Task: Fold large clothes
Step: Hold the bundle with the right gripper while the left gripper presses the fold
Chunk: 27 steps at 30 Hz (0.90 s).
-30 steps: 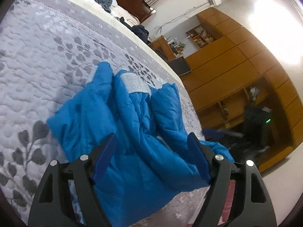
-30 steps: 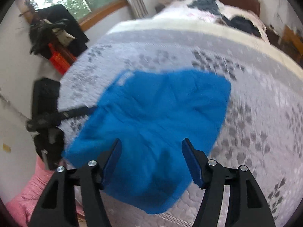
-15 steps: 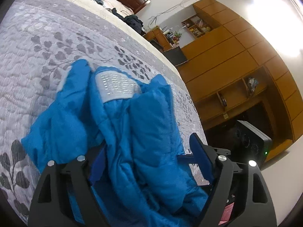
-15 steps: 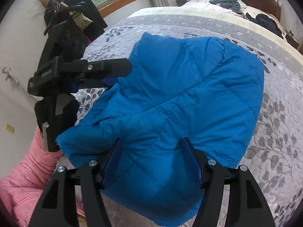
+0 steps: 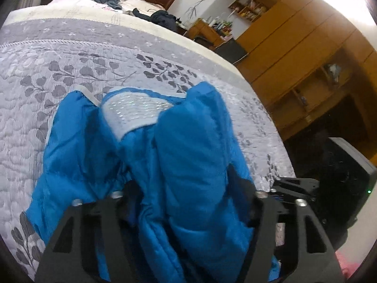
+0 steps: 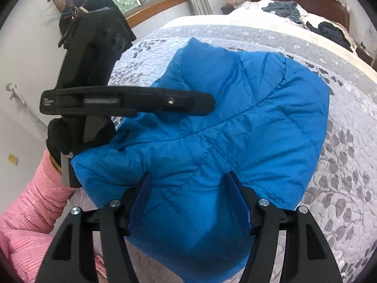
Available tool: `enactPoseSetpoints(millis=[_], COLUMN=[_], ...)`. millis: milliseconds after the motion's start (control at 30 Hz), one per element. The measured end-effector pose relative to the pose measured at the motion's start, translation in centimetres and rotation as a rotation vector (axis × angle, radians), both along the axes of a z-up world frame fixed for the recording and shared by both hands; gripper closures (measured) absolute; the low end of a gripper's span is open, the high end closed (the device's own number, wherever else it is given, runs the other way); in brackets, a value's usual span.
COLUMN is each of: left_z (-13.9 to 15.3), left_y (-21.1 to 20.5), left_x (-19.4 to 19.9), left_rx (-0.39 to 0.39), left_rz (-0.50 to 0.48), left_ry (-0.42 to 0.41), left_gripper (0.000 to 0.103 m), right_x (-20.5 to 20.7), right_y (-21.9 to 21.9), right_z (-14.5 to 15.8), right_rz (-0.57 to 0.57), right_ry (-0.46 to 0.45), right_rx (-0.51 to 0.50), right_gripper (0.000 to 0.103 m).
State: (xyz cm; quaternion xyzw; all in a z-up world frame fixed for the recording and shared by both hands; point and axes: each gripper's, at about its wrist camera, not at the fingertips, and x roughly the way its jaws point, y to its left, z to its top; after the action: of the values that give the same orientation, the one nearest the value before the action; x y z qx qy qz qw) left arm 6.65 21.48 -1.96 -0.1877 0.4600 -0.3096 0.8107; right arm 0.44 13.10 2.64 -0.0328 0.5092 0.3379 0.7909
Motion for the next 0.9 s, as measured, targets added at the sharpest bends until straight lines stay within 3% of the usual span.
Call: enactPoseSetpoints(millis=[167,267,467,667,767,900], left_z=[0.3,1.3,5.5,8.1,7.5,4.0], left_y=[0.1,0.1,0.7,4.3,6.9,10.4], left_x=[-0.5,-1.0,-3.1,-5.9,-6.8,-6.8], left_rx=[-0.014,-0.054,-0.160,-0.225,-0.233,-0.247], left_rz=[0.016,0.008,-0.067,-0.071,-0.035,0.033], left_ry=[-0.033,-0.070,-0.195,-0.296,-0.301,-0.221], left_gripper=[0.076,0.082,0.086,0.087,0.087,0.087], right_x=[-1.3,-2.3,-2.4,-1.7,-1.7,-1.8], right_y=[-2.5,-4.7,-8.2,-7.5,-5.6,-2.8], right_z=[1.4,2.6,3.5,4.1,3.9,2.8], right_rz=[-0.028,-0.063,-0.144,-0.121,-0.079,-0.026], right_ry=[-0.016,-0.064,-0.070,-0.084,-0.084,-0.062], right_rx=[0.081,0.118,0.212,0.233,0.215,0.164], right_gripper=[0.036,0.033,0.032,0.032,0.032,0.032])
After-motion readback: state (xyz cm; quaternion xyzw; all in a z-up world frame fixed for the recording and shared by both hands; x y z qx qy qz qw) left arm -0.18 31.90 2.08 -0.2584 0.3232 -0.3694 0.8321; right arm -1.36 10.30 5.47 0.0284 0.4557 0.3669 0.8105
